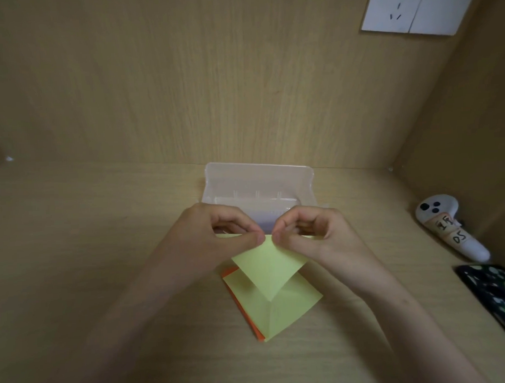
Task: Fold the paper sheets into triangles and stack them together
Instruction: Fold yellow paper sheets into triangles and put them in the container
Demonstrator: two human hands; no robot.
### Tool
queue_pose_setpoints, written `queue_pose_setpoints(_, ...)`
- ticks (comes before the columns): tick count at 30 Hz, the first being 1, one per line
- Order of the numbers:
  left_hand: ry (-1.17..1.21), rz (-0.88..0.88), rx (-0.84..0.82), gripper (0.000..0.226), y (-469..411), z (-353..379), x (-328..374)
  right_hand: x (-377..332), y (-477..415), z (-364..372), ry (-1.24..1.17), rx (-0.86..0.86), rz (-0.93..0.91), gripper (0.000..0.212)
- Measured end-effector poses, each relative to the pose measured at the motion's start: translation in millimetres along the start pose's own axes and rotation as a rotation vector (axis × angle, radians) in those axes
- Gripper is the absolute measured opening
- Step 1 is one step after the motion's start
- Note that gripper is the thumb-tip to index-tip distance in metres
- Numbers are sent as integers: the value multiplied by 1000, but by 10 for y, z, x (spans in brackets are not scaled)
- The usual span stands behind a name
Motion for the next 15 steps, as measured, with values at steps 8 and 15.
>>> queue_pose_setpoints(8, 30, 9, 49, 8, -1, 12, -10, 13, -5, 19, -1, 23, -19, 11)
queue_pose_setpoints(15, -13, -9, 57, 7, 17, -37, -24, 35, 9, -47, 50, 30, 0, 14)
Point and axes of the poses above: each hand's wrist, its own y-axis away from the middle knuckle, its own z-axis out of the palm, x = y × z, the point moved 9 cm from there along -y, towards the middle knuckle, and after that the axes turned 13 degrees about -x, right-handed, at the moved point
